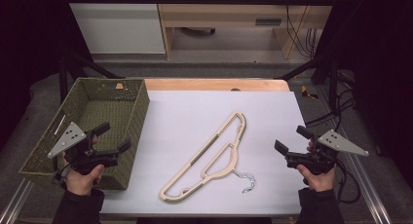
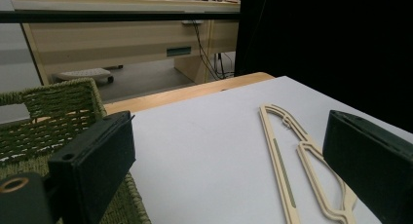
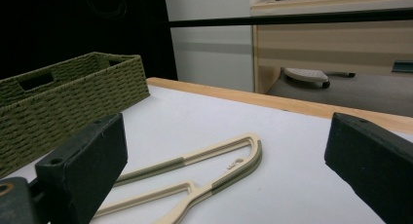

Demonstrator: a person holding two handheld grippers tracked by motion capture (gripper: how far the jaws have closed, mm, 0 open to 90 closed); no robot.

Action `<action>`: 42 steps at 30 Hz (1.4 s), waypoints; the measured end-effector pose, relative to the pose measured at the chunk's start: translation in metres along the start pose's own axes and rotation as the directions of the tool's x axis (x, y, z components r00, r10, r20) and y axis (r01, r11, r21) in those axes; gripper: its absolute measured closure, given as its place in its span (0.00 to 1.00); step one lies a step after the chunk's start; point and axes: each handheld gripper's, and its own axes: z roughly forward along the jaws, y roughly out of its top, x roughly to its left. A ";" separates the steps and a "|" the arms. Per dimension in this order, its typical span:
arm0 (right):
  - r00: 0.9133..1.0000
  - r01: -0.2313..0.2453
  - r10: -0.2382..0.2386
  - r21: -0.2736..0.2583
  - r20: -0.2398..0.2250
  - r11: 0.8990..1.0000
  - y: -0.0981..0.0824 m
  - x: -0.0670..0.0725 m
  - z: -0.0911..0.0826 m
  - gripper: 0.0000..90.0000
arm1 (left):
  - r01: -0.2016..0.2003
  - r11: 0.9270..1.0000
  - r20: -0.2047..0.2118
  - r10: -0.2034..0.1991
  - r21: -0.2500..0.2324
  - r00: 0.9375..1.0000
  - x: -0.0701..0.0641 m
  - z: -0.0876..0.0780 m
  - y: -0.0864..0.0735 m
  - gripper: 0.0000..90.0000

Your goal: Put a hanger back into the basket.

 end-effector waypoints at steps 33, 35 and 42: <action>0.982 0.118 -0.062 0.332 -0.177 0.936 -0.047 0.043 0.061 0.37 | -0.018 0.999 0.009 0.018 0.031 1.000 -0.006 0.009 -0.005 0.05; 0.979 0.126 -0.059 0.350 -0.195 0.928 -0.052 0.046 0.065 0.41 | -0.022 0.999 0.010 0.022 0.035 1.000 -0.007 0.010 -0.005 0.05; 0.972 0.149 -0.053 0.427 -0.227 0.892 -0.071 0.053 0.080 0.53 | -0.031 0.999 0.017 0.030 0.043 0.999 -0.010 0.013 -0.007 0.05</action>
